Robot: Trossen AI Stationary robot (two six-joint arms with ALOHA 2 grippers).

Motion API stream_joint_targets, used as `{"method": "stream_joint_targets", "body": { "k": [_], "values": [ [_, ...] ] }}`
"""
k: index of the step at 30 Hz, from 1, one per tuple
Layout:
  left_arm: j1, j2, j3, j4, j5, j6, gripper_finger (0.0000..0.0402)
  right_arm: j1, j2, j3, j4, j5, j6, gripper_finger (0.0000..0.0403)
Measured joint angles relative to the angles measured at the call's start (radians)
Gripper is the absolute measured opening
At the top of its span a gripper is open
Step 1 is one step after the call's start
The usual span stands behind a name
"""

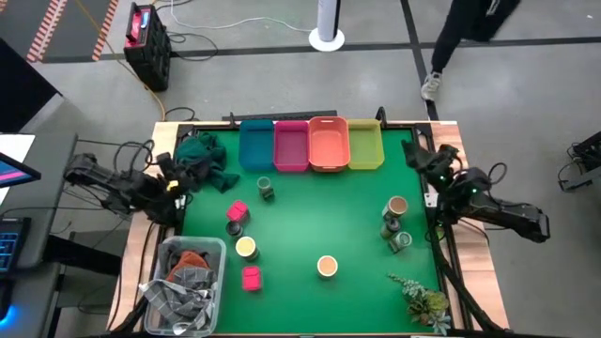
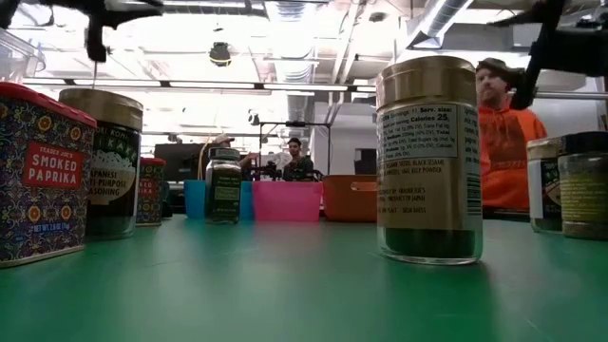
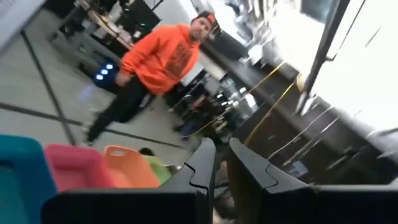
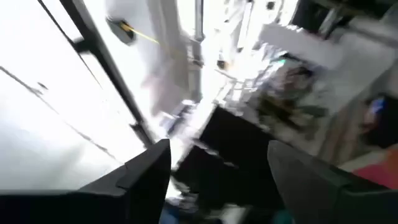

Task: Sort spices by type
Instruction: Put the top green spice bottle into the blue bin

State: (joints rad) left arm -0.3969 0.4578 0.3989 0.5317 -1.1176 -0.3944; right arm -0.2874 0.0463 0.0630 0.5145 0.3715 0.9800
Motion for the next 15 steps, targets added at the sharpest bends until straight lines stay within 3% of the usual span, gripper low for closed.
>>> {"method": "stream_joint_targets", "body": {
  "k": [8,11,15],
  "values": [
    [0.011,0.285,0.284,-0.297,-0.053,0.016,0.0074,0.002,0.000,0.003,0.033,-0.161,-0.037,0.0291],
    [0.038,0.347,0.387,-0.454,0.022,-0.018,0.0102,0.021,0.022,0.060,-0.017,-0.257,-0.122,0.0291],
    [0.110,0.398,0.512,-0.694,0.182,-0.141,0.0130,0.068,0.109,0.234,-0.342,-0.270,-0.262,0.0291]
  ]
}}
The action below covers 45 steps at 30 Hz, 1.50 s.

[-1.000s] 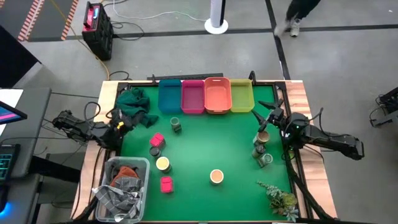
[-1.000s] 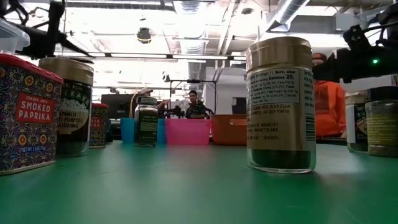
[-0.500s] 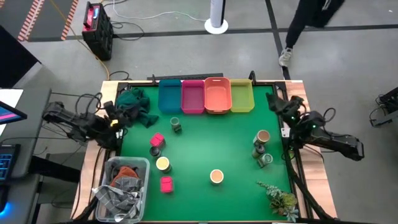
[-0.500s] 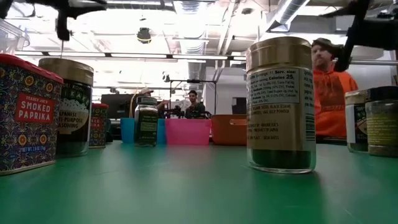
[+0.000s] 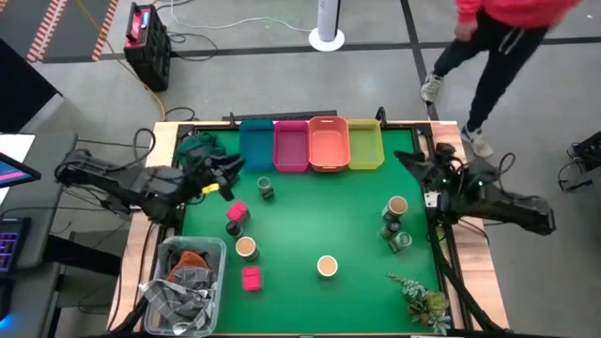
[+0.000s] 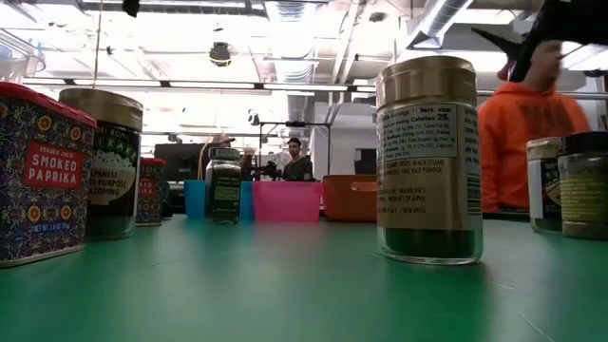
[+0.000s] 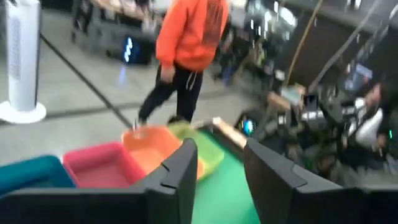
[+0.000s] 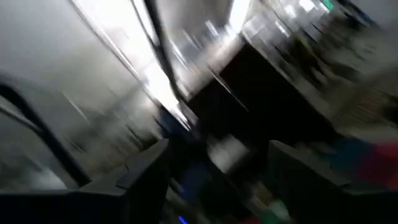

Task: Sort spices by type
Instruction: Put the top green spice bottle into the blue bin

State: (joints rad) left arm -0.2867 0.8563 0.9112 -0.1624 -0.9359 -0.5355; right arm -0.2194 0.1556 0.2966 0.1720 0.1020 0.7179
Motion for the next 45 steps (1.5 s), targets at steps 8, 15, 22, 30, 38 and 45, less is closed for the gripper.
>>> {"method": "stream_joint_targets", "body": {
  "k": [8,15,22,30,38,45],
  "values": [
    [0.190,0.127,0.118,-0.302,0.335,-0.123,0.0142,0.039,0.318,0.315,-0.513,0.010,-0.145,0.0291],
    [0.305,0.247,0.136,-0.302,0.521,-0.031,0.0143,0.089,0.561,0.490,-0.694,0.006,-0.194,0.0291],
    [0.428,0.418,0.197,-0.355,0.751,0.048,0.0161,0.167,0.731,0.617,-0.831,0.005,-0.221,0.0291],
    [0.494,0.632,0.370,-0.605,0.756,0.154,0.0201,0.250,0.839,0.662,-0.883,0.009,-0.222,0.0291],
    [0.544,0.798,0.472,-0.802,0.881,0.233,0.0282,0.294,0.880,0.662,-0.871,0.032,-0.204,0.0291],
    [0.544,0.862,0.472,-0.867,0.883,0.267,0.0306,0.306,0.877,0.662,-0.841,0.042,-0.180,0.0291]
  ]
}}
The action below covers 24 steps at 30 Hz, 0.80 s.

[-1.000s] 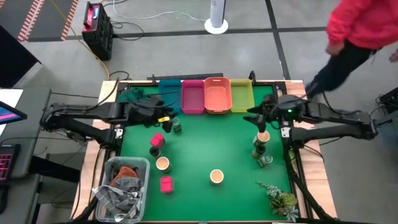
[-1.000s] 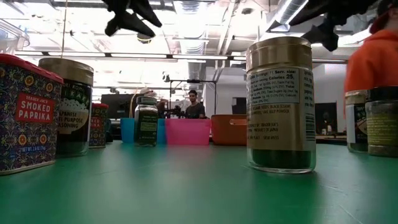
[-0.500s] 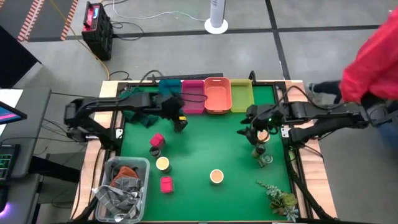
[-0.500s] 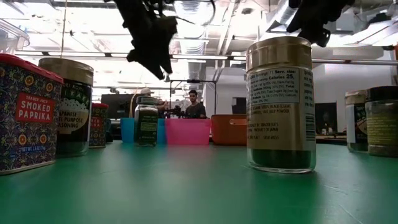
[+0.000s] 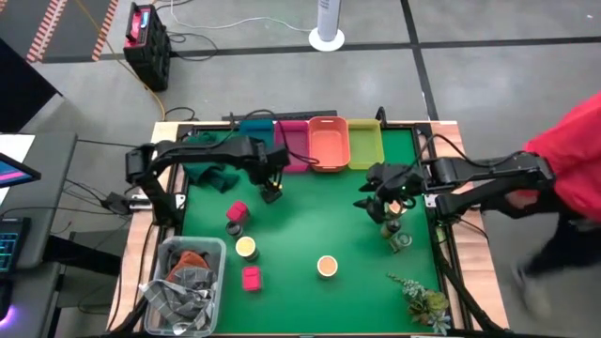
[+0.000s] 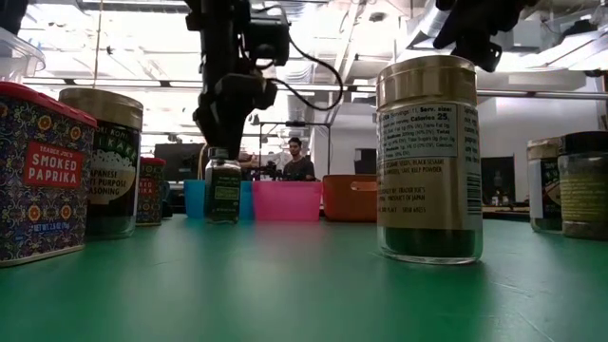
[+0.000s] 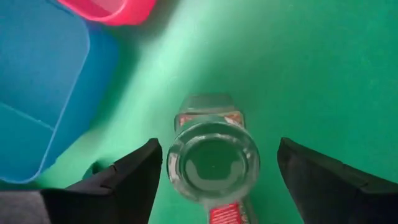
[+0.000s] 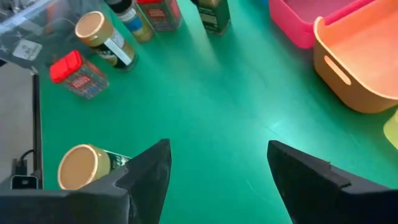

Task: Sort spices by type
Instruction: Put the top green spice bottle into the blue bin

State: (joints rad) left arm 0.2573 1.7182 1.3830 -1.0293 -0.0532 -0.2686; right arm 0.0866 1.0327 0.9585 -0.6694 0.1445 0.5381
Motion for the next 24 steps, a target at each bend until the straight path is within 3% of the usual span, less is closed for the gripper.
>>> {"method": "stream_joint_targets", "body": {
  "k": [6,12,19,24],
  "values": [
    [-0.003,0.038,0.000,-0.012,0.008,0.006,0.0285,0.012,0.002,0.000,0.025,0.043,0.004,0.0291],
    [-0.001,0.036,-0.006,-0.041,0.032,0.014,0.0195,0.012,0.002,0.000,0.026,0.051,0.004,0.0291],
    [0.000,0.033,0.009,-0.081,0.111,0.001,0.0193,0.012,0.001,0.000,0.028,0.075,-0.005,0.0291],
    [0.003,0.028,0.144,-0.215,0.152,0.037,0.0193,0.011,0.001,0.000,0.033,0.075,-0.015,0.0291]
  ]
}}
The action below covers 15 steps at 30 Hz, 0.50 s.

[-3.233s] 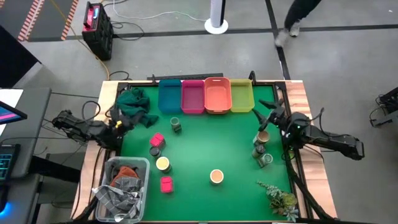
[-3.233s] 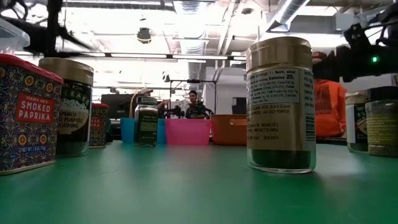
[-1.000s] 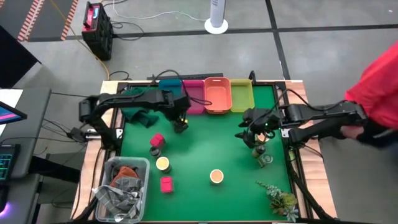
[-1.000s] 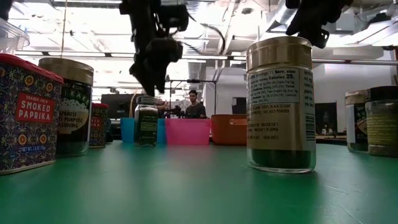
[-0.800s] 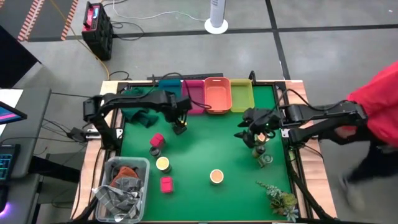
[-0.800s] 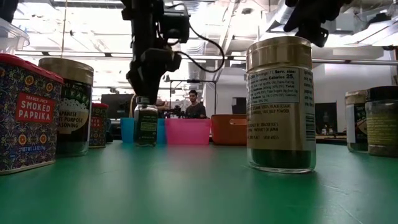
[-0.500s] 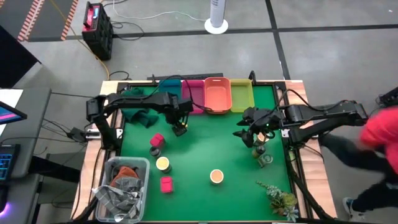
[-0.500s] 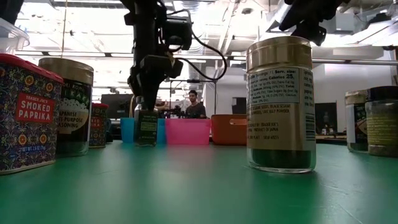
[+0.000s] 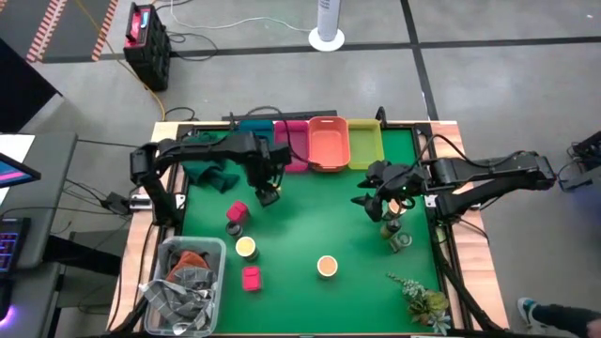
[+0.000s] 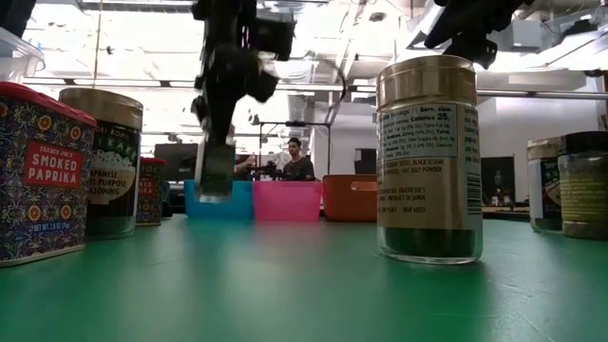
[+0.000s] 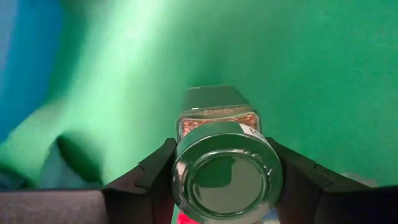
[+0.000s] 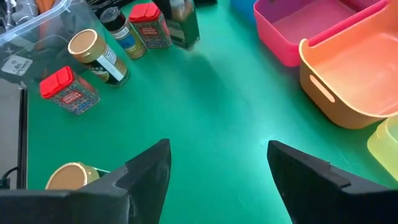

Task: Sort spices by type
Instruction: Put the top green spice bottle into the blue bin

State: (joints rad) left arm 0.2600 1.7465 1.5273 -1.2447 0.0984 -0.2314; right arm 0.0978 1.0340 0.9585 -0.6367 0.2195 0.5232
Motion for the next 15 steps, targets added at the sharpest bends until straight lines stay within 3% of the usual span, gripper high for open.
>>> {"method": "stream_joint_targets", "body": {
  "k": [9,15],
  "values": [
    [0.166,-0.002,0.271,-0.170,-0.068,0.109,0.0193,-0.003,0.000,0.000,0.054,0.000,-0.010,0.0291],
    [0.335,0.003,0.283,-0.158,-0.126,0.187,0.0193,-0.004,0.001,0.000,0.055,0.000,-0.010,0.0291]
  ]
}}
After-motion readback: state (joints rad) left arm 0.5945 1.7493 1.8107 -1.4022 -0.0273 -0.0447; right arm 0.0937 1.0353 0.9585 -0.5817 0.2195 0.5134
